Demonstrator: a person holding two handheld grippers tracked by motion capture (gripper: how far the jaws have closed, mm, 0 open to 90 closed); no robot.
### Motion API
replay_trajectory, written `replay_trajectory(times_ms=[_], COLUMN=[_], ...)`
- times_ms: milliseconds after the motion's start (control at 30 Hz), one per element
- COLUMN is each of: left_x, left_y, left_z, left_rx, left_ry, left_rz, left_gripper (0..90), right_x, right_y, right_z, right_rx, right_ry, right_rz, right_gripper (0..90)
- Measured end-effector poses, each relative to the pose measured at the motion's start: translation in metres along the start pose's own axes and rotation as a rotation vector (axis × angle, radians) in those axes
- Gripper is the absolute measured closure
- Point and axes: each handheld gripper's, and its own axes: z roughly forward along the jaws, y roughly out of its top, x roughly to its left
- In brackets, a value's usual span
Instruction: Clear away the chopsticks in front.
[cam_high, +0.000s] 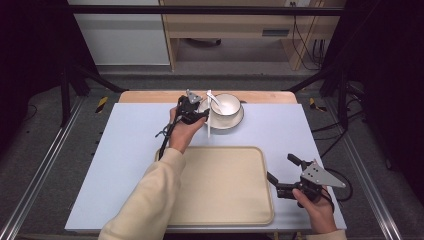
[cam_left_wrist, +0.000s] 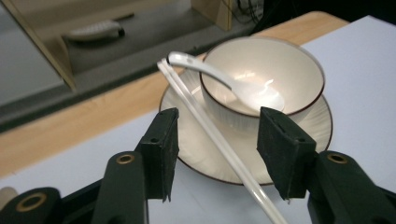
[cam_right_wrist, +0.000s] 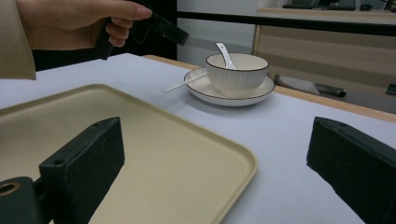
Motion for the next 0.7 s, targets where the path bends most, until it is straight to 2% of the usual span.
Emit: replay_trajectory(times_ms=[100,367,700], left_x=[0.0,0.0,-0.007], left_y=[-0.005,-0.011,-0.015], left_z=[0.01,0.023,0.032], left_rx=[0.031,0.064,0.087], left_ry=[-0.004,0.0,0.005], left_rz=[-0.002,-0.039,-0.036], left_gripper=[50.8,57.7,62.6], right_x=[0.0,-0.001,-0.001], right_y=[0.0,-0.001,-0.001], right_z=[0.0,0.0,0.0], right_rx=[0.001,0.004,0.008], right_ry=[0.001,0.003,0.005], right_rz=[0.002,0.006,0.012], right_gripper=[4.5,4.6,4.8])
